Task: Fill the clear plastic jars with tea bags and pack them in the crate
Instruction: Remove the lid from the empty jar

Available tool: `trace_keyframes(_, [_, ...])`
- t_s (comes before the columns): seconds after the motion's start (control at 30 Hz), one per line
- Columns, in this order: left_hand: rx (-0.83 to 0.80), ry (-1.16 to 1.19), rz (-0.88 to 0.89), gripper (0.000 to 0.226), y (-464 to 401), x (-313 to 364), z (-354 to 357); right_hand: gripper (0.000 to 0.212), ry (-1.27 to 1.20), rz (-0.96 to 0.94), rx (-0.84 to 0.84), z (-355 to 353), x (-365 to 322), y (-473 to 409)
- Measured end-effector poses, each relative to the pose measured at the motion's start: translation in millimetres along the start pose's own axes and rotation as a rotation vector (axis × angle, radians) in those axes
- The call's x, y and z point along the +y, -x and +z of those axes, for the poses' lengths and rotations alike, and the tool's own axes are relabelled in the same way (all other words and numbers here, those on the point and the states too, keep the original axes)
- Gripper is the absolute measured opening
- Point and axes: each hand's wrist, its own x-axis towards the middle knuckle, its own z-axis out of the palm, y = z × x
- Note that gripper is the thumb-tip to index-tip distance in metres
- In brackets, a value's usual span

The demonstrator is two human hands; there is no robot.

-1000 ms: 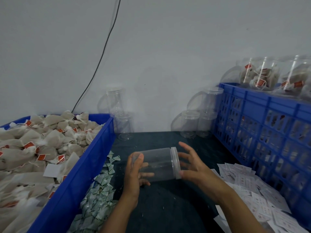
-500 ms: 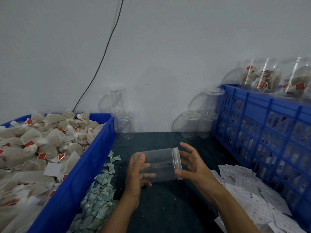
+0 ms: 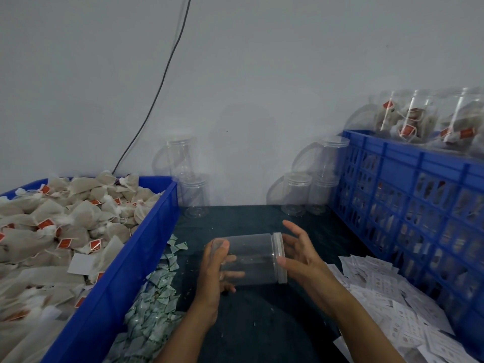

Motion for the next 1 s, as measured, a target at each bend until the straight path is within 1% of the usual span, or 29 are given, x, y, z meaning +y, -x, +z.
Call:
trace_keyframes(0.1, [-0.015, -0.017, -0.007, 0.053, 0.5, 1.1, 1.8, 0.055, 0.110, 0.037, 0.079, 7.2, 0.2, 2.8])
trace_keyframes(0.17, [-0.025, -0.039, -0.008, 0.050, 1.5, 1.9, 3.7, 0.058, 0.240, 0.052, 0.107, 9.8, 3.7, 3.8])
trace_keyframes(0.23, [-0.026, -0.049, -0.008, 0.046, 1.8, 2.3, 5.1, 0.054, 0.243, 0.041, 0.108, 11.4, 4.2, 5.5])
trace_keyframes(0.33, [-0.025, -0.043, -0.011, 0.047, 2.0, 2.0, 5.0, 0.035, 0.210, -0.041, 0.097, 11.5, 3.2, 5.7])
trace_keyframes(0.37, [-0.020, -0.039, -0.012, 0.050, 1.9, 1.9, 4.6, 0.037, 0.215, -0.068, 0.091, 11.1, 3.2, 5.6])
trace_keyframes(0.47, [0.001, -0.024, -0.021, 0.060, 0.7, 2.0, 3.5, 0.056, 0.251, -0.154, 0.031, 9.4, 0.9, 7.2])
trace_keyframes(0.53, [0.008, 0.008, -0.033, 0.055, -0.4, 1.9, 3.4, 0.069, 0.333, -0.224, -0.026, 7.4, -3.1, 8.6])
trace_keyframes(0.6, [0.008, 0.026, -0.038, 0.051, -1.2, 1.6, 3.4, 0.080, 0.375, -0.255, -0.066, 5.7, -3.6, 8.2])
trace_keyframes(0.67, [0.005, 0.020, -0.030, 0.051, -1.3, 1.0, 3.9, 0.085, 0.327, -0.205, -0.055, 7.1, -3.6, 7.9])
trace_keyframes(0.73, [-0.006, 0.010, -0.024, 0.053, -1.0, 1.0, 4.0, 0.079, 0.237, -0.109, 0.034, 10.7, -2.7, 6.4])
trace_keyframes(0.8, [-0.018, 0.002, -0.020, 0.053, -0.9, 1.3, 4.1, 0.072, 0.204, -0.009, 0.107, 11.3, -0.2, 4.3])
trace_keyframes(0.9, [-0.024, -0.005, -0.013, 0.052, -1.0, 1.4, 4.1, 0.072, 0.223, 0.074, 0.101, 8.2, 1.5, 3.0])
trace_keyframes(0.93, [-0.024, -0.007, -0.015, 0.052, -0.9, 1.7, 4.1, 0.071, 0.217, 0.083, 0.096, 7.4, 1.0, 2.9])
trace_keyframes(1.0, [-0.024, 0.002, -0.026, 0.054, -0.6, 2.4, 3.5, 0.062, 0.184, 0.059, 0.096, 6.8, -1.5, 3.1])
